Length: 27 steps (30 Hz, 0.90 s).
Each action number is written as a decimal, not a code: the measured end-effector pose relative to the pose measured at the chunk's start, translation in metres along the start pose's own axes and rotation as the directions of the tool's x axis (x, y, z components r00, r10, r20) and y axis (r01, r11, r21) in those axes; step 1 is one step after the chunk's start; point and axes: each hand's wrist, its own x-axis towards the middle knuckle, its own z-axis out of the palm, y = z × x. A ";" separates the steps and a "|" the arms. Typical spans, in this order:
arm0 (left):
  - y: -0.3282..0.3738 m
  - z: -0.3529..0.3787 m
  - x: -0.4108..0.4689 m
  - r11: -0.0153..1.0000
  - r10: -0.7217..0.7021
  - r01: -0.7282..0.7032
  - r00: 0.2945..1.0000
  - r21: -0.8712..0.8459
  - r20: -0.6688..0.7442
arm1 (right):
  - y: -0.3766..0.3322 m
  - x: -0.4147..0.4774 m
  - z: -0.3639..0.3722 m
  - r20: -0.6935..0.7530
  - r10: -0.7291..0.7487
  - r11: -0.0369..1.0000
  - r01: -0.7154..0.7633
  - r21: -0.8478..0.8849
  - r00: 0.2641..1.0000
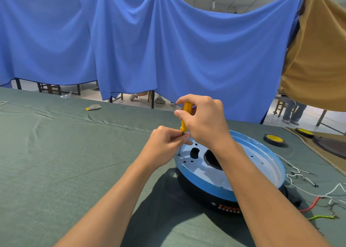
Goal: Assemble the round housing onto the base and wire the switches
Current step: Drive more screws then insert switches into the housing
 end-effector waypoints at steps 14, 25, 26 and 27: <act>0.002 0.003 0.002 0.999 -0.032 0.032 0.999 0.029 0.008 | -0.003 -0.001 -0.010 0.057 -0.047 0.999 0.047 0.004 0.997; -0.003 -0.001 0.002 0.999 -0.036 0.037 0.997 0.007 -0.073 | 0.002 0.004 -0.018 0.153 0.018 1.000 -0.014 -0.025 0.988; -0.004 -0.002 0.002 0.999 -0.039 0.040 0.996 0.000 -0.075 | 0.001 0.004 -0.018 0.154 0.000 1.000 -0.001 0.005 0.988; -0.005 -0.002 0.002 0.999 -0.042 0.042 0.996 -0.001 -0.075 | 0.000 0.004 -0.017 0.125 -0.014 0.999 0.010 0.034 0.992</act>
